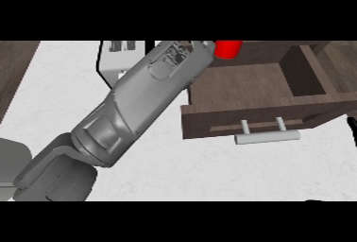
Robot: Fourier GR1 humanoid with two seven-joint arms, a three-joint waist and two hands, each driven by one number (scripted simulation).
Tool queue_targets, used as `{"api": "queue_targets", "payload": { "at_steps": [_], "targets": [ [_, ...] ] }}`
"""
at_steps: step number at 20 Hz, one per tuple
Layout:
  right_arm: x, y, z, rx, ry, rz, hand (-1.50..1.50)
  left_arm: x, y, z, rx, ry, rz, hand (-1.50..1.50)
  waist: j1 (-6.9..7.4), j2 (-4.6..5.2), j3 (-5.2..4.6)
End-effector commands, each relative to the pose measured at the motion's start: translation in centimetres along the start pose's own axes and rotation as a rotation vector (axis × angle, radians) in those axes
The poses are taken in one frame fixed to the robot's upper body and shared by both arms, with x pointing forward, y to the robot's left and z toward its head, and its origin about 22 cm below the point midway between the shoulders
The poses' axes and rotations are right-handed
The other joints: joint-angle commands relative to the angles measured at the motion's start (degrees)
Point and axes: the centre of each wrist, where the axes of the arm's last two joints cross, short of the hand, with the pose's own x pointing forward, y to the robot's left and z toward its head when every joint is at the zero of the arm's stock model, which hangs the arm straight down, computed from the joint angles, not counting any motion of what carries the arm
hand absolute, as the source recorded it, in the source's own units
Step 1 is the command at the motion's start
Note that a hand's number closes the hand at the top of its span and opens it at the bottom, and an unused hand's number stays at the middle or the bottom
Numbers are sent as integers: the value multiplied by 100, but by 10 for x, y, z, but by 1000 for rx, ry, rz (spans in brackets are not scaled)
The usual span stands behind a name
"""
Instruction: Pick up the can, place it into the drawer and close the drawer
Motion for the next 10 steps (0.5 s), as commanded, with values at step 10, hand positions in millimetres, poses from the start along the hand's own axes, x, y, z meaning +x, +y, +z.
{"api": "queue_targets", "payload": {
  "at_steps": [10],
  "targets": [
    [-10, 7, -15, 5, -17, 5, -150, -40, 3, 0, 64, -18, -121, 150, -161, 77, 6]
  ]
}}
